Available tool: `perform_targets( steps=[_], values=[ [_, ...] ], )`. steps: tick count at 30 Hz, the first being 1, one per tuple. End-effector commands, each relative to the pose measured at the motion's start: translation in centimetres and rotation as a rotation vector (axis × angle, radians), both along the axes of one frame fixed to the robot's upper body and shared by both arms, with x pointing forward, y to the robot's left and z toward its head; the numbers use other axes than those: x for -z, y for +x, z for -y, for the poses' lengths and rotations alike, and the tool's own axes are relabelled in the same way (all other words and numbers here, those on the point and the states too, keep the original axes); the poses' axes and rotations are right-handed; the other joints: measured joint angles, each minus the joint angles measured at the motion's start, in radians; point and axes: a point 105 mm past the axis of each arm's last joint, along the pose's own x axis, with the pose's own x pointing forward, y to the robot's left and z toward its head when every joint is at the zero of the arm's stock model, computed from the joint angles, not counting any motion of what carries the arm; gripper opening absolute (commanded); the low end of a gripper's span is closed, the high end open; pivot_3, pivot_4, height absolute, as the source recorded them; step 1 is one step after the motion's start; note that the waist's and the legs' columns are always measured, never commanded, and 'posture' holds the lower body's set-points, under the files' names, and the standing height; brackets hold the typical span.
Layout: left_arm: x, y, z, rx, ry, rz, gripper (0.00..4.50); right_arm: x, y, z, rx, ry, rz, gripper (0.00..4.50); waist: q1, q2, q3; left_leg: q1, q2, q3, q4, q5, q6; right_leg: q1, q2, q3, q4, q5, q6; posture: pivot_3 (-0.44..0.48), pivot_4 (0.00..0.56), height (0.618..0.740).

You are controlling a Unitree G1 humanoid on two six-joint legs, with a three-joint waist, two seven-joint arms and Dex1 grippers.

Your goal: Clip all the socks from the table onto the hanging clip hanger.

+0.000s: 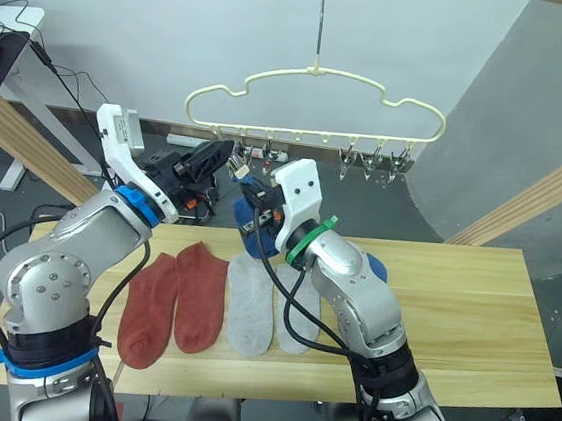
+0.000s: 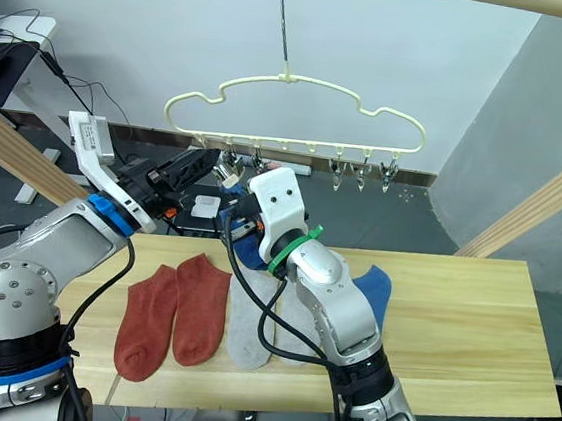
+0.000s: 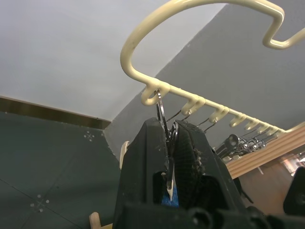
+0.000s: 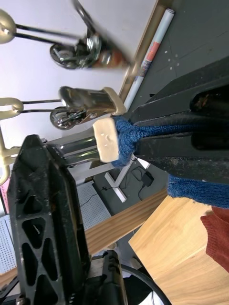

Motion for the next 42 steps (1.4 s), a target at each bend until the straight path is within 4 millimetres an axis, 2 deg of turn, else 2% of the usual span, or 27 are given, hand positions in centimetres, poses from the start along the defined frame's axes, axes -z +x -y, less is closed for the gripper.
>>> perform_targets(
  steps=[1, 8, 10, 11, 17, 18, 19, 23, 25, 29, 32, 36, 39, 42],
  values=[
    [-1.1, -1.0, 0.7, 0.032, 0.007, 0.059, 0.14, -2.9, -1.3, -1.3, -0.058, 0.094, 0.064, 0.0, 0.0, 0.0, 0.0, 0.0, 0.0, 0.0, 0.0, 0.0, 0.0, 0.0, 0.0, 0.0, 0.0, 0.0, 0.0, -0.146, 0.332, 0.74],
    [-0.8, -0.9, 0.7, 0.032, 0.004, 0.05, 0.14, -3.0, -1.4, -1.5, -0.062, 0.099, 0.061, 0.0, 0.0, 0.0, 0.0, 0.0, 0.0, 0.0, 0.0, 0.0, 0.0, 0.0, 0.0, 0.0, 0.0, 0.0, 0.0, -0.144, 0.33, 0.74],
    [-0.8, -0.9, 0.7, 0.033, 0.014, 0.057, 0.86, -3.1, -1.3, -1.5, -0.062, 0.107, 0.059, 0.0, 0.0, 0.0, 0.0, 0.0, 0.0, 0.0, 0.0, 0.0, 0.0, 0.0, 0.0, 0.0, 0.0, 0.0, 0.0, -0.145, 0.33, 0.74],
    [-0.8, -0.9, 0.7, 0.034, 0.016, 0.058, 1.02, -3.1, -1.4, -1.6, -0.065, 0.108, 0.058, 0.0, 0.0, 0.0, 0.0, 0.0, 0.0, 0.0, 0.0, 0.0, 0.0, 0.0, 0.0, 0.0, 0.0, 0.0, 0.0, -0.145, 0.33, 0.74],
    [-0.8, -1.2, 0.5, 0.041, 0.018, 0.06, 2.86, -2.7, -1.7, -2.0, -0.097, 0.091, 0.056, 0.0, 0.0, 0.0, 0.0, 0.0, 0.0, 0.0, 0.0, 0.0, 0.0, 0.0, 0.0, 0.0, 0.001, 0.0, 0.0, -0.14, 0.327, 0.74],
    [-0.8, -1.2, 0.5, 0.042, 0.021, 0.06, 3.21, -2.7, -1.7, -2.1, -0.098, 0.086, 0.057, 0.59, 0.0, 0.0, 0.0, 0.0, 0.0, 0.0, 0.0, 0.0, 0.0, 0.0, 0.0, 0.0, 0.001, 0.0, 0.0, -0.14, 0.327, 0.74],
    [-0.8, -1.3, 0.4, 0.039, 0.027, 0.061, 3.46, -2.5, -1.8, -2.1, -0.104, 0.084, 0.05, 0.8, 0.0, 0.0, 0.0, 0.0, 0.0, 0.0, 0.0, 0.0, 0.0, 0.0, 0.0, 0.0, 0.001, 0.0, 0.0, -0.14, 0.327, 0.74],
    [-0.5, -1.5, 0.2, 0.032, 0.066, 0.065, 3.49, -1.5, -2.2, -2.6, -0.139, 0.02, 0.037, 2.2, -0.001, 0.0, 0.0, 0.001, 0.0, 0.0, 0.001, 0.0, 0.0, -0.003, 0.0, 0.002, 0.006, 0.0, 0.0, -0.135, 0.327, 0.74],
    [-0.3, -1.6, 0.1, 0.021, 0.089, 0.068, 3.49, -0.9, -2.3, -2.6, -0.147, -0.012, 0.036, 2.2, -0.002, 0.0, 0.0, 0.001, 0.0, 0.001, 0.001, 0.001, -0.001, -0.003, 0.0, 0.002, 0.008, 0.0, 0.0, -0.135, 0.327, 0.74],
    [0.0, -1.7, -0.3, -0.041, 0.205, 0.119, 3.49, 0.4, -2.5, -1.2, -0.136, -0.083, 0.051, 2.2, -0.002, 0.0, 0.0, 0.002, 0.0, 0.001, 0.001, 0.001, -0.002, -0.003, 0.001, 0.002, 0.01, 0.0, 0.0, -0.137, 0.328, 0.74],
    [0.7, -2.2, -0.6, -0.09, 0.361, 0.207, 3.49, 1.5, -2.9, 1.3, -0.137, -0.164, 0.074, 2.2, 0.001, 0.0, 0.0, 0.002, -0.001, 0.002, 0.001, 0.002, -0.002, -0.003, 0.001, 0.002, 0.01, 0.0, 0.0, -0.147, 0.329, 0.74],
    [1.5, -2.3, -1.7, -0.176, 0.435, 0.269, 3.49, 1.9, -3.5, 4.2, -0.151, -0.254, 0.112, 2.2, 0.005, 0.0, 0.0, 0.002, -0.001, 0.002, 0.001, 0.002, -0.002, -0.003, 0.0, 0.002, 0.01, 0.0, 0.0, -0.158, 0.33, 0.74],
    [2.3, -2.7, -1.2, -0.171, 0.47, 0.308, 3.49, 1.0, -3.8, 7.6, -0.157, -0.294, 0.136, 2.2, 0.005, 0.0, 0.0, 0.002, -0.001, 0.003, 0.001, 0.002, -0.002, -0.003, 0.002, 0.002, 0.01, 0.0, 0.0, -0.169, 0.333, 0.74],
    [2.4, -2.9, -0.6, -0.179, 0.473, 0.347, 3.49, 0.2, -3.9, 9.4, -0.153, -0.305, 0.15, 2.2, 0.006, 0.0, 0.0, 0.002, -0.001, 0.003, 0.001, 0.002, -0.002, -0.003, 0.001, 0.003, 0.01, 0.0, 0.0, -0.175, 0.333, 0.74]
  ],
)
